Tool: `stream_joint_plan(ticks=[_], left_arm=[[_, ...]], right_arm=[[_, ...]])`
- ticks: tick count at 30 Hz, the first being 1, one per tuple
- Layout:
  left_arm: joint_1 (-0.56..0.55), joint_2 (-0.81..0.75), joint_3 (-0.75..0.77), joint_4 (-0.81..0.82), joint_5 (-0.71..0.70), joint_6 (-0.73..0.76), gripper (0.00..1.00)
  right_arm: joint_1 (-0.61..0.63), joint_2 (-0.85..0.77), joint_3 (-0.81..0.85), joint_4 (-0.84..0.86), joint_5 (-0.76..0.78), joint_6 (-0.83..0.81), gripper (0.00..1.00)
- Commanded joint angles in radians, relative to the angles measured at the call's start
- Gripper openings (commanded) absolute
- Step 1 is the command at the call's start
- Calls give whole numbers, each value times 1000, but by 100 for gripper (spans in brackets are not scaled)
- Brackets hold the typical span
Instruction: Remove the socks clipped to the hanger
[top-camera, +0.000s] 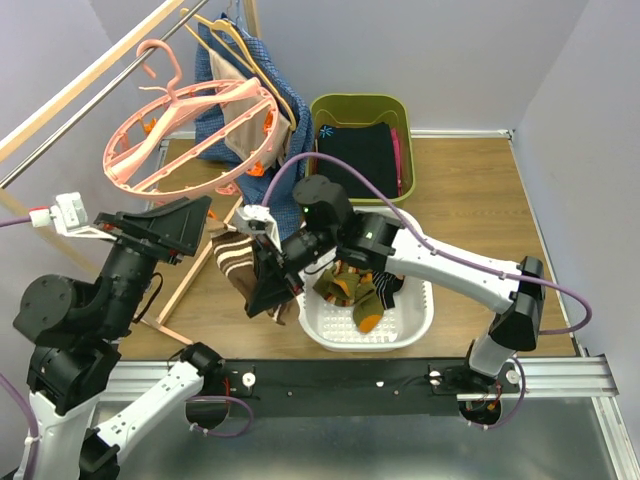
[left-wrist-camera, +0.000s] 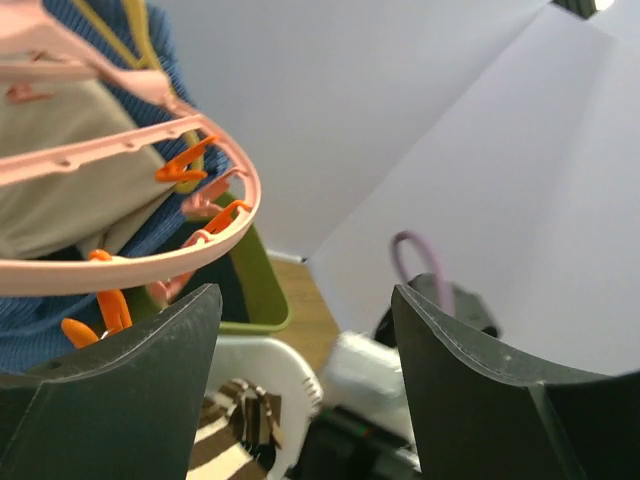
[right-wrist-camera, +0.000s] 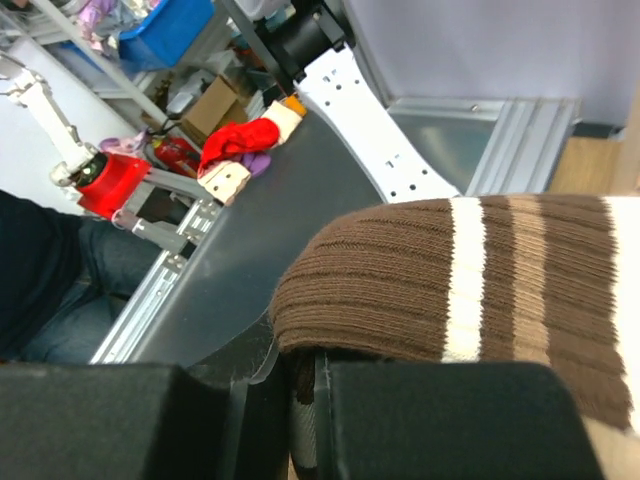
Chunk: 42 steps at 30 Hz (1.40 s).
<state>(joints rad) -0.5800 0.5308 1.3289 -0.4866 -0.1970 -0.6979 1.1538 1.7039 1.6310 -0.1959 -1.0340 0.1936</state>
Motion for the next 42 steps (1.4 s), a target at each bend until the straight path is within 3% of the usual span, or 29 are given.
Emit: stream_joint_plan(ticks=[1, 9, 14, 15, 23, 27, 37, 42], left_arm=[[-4, 58, 16, -148, -108, -61, 77], [-4, 117, 85, -262, -165, -100, 77], [-4, 130, 110, -423, -231, -176, 77], [-4, 129, 116, -458, -257, -242, 77], [-3, 170, 173, -610, -357, -313, 78], [-4, 227, 161, -629, -371, -364, 84], [-4, 374, 158, -630, -498, -403, 85], [-4, 377, 145, -630, -562, -442, 69]], right_arm=[[-37, -43, 84, -184, -12, -94, 19], [-63, -39, 154, -318, 115, -183, 20], [-66, -43, 178, -362, 209, -226, 20], [-68, -47, 175, -362, 210, -224, 20], [-69, -47, 159, -349, 216, -221, 20], [-69, -52, 153, -341, 215, -221, 20], [-69, -70, 127, -321, 223, -206, 20], [-69, -75, 116, -315, 229, -203, 20]])
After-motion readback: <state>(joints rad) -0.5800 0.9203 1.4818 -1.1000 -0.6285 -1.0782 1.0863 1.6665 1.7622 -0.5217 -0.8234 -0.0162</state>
